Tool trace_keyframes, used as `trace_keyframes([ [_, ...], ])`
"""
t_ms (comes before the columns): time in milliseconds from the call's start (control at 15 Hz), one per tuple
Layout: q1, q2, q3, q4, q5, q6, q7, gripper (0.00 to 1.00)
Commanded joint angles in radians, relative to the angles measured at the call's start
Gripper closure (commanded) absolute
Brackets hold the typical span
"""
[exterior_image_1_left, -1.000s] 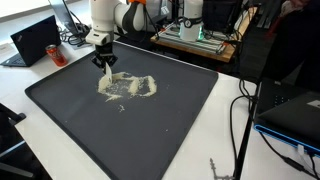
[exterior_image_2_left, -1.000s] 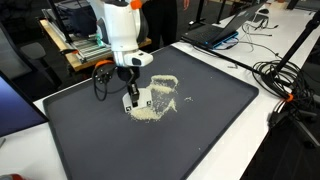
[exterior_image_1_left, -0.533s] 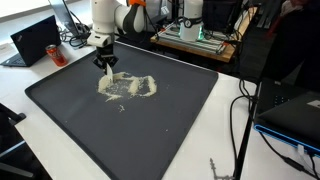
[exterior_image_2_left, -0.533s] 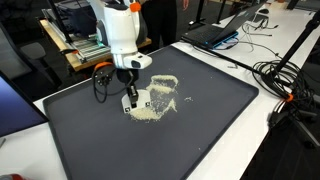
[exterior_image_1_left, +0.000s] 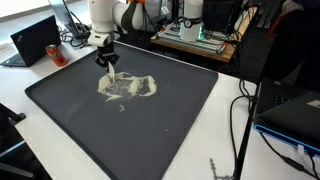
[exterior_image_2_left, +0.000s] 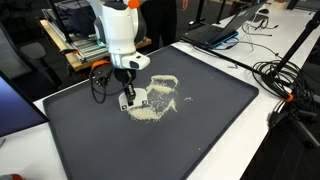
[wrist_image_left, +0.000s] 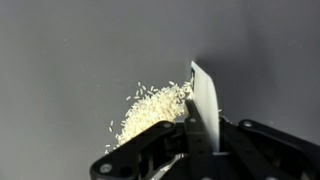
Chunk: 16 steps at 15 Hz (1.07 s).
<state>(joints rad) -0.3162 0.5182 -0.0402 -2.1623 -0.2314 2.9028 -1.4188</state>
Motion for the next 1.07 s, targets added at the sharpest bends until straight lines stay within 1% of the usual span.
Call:
trace_keyframes([
  [0, -0.058, -0.045, 0.036, -0.039, -0.002, -0.093, -0.099, 0.99],
  [133, -0.091, -0.065, 0.069, -0.052, 0.028, -0.134, -0.173, 0.99],
  [267, -0.105, -0.085, 0.083, -0.064, 0.054, -0.186, -0.235, 0.99],
  [600, -0.082, -0.126, 0.056, -0.088, 0.087, -0.313, -0.311, 0.99],
  [733, -0.077, -0.139, 0.050, -0.094, 0.105, -0.346, -0.330, 0.99],
  [867, -0.080, -0.159, 0.054, -0.098, 0.146, -0.367, -0.351, 0.99],
  [1000, -0.084, -0.192, 0.066, -0.099, 0.216, -0.383, -0.363, 0.99],
])
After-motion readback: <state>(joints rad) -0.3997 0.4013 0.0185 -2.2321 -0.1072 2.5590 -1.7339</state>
